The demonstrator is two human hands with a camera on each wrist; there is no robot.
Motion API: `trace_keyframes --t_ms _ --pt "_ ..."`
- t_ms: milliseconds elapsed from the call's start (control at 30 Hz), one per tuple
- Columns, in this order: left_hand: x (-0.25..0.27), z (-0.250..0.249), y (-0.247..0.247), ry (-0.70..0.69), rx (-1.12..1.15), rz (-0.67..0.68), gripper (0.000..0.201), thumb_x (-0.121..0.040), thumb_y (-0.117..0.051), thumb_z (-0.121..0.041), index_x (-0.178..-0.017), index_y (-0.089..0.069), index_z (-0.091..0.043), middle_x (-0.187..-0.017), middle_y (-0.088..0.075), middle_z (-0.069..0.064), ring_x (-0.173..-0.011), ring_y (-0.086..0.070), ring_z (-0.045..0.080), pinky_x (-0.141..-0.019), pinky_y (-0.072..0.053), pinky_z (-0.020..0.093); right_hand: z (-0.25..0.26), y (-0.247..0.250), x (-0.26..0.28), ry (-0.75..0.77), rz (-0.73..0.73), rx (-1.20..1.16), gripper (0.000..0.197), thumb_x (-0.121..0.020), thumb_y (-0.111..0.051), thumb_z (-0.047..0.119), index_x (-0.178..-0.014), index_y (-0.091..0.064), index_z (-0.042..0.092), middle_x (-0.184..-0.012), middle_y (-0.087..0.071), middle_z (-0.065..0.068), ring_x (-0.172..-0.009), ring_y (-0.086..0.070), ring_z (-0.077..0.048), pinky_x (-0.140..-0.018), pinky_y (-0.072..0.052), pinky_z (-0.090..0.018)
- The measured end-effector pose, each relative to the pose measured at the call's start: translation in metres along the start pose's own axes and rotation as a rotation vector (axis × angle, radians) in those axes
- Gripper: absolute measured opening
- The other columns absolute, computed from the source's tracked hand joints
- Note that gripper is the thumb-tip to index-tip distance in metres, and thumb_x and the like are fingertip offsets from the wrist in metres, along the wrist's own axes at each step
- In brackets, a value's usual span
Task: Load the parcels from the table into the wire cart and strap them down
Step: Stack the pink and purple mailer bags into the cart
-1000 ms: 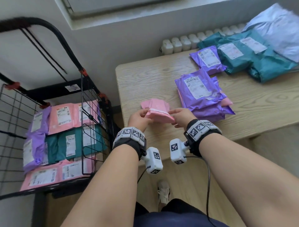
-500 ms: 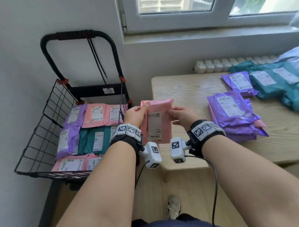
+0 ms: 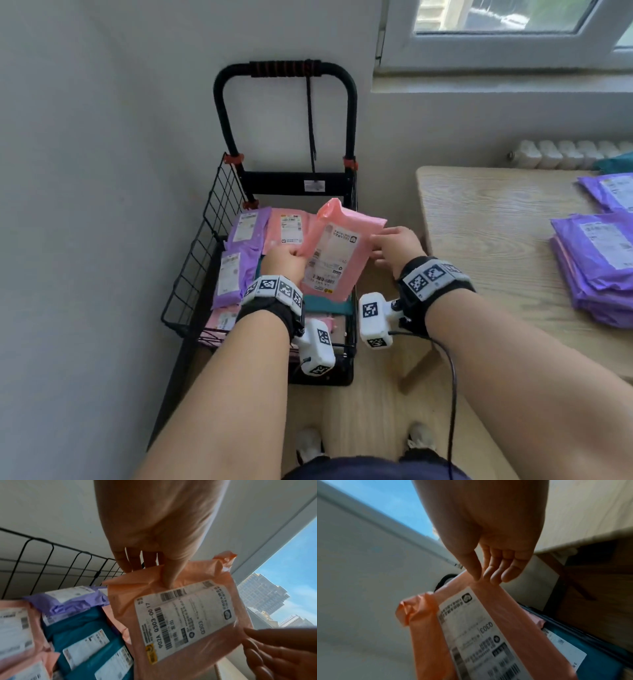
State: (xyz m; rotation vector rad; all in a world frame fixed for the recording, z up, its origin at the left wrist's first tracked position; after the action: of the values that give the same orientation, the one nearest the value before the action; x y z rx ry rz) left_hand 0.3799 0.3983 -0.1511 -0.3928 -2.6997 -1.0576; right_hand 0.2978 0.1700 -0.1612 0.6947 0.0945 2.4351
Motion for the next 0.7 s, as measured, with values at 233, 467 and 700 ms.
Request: trace_keyframes --t_ms 233,467,700 --pt "-0.02 0.031 0.041 -0.045 -0.38 -0.02 0.015 -0.093 -0.053 -0.024 -0.09 -0.065 -0.015 -0.084 -0.067 0.004 -0.081 -0.065 0.028 -0.073 -0.053 0.035 0.042 -0.088 0.031 0.339 0.017 0.316 0.061 -0.087 -0.062 0.009 -0.138 -0.038 0.032 -0.092 -0.063 0.002 -0.074 -0.062 -0.009 -0.055 -0.046 -0.018" --pt "-0.033 0.054 0.018 -0.077 -0.434 0.146 0.047 -0.091 -0.049 -0.057 -0.064 -0.064 -0.022 -0.064 -0.061 0.0 -0.067 -0.061 0.025 -0.066 -0.046 0.031 0.027 -0.176 0.041 0.508 0.32 0.933 0.022 -0.09 -0.06 0.025 -0.111 -0.068 0.02 -0.098 -0.067 0.0 -0.084 -0.061 -0.017 -0.073 -0.048 -0.026" --pt "-0.055 0.062 0.052 0.044 -0.39 -0.163 0.037 -0.084 -0.062 -0.036 -0.12 -0.06 -0.028 -0.119 -0.058 0.0 -0.115 -0.052 0.025 -0.097 -0.044 0.042 0.012 -0.19 -0.016 0.305 0.35 1.134 0.028 -0.096 -0.048 0.031 -0.091 -0.064 0.009 -0.084 -0.067 -0.008 -0.071 -0.063 -0.024 -0.064 -0.053 -0.03"
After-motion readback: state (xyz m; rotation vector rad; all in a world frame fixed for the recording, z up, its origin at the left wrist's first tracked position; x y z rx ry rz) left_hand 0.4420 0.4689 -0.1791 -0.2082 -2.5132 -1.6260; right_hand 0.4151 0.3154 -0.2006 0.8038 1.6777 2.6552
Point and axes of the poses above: each hand's wrist, its own x-axis away from the middle knuckle, its own y-axis out of the back of the hand, z = x × y, the point moved 10 cm from there along -x, towards the middle knuckle
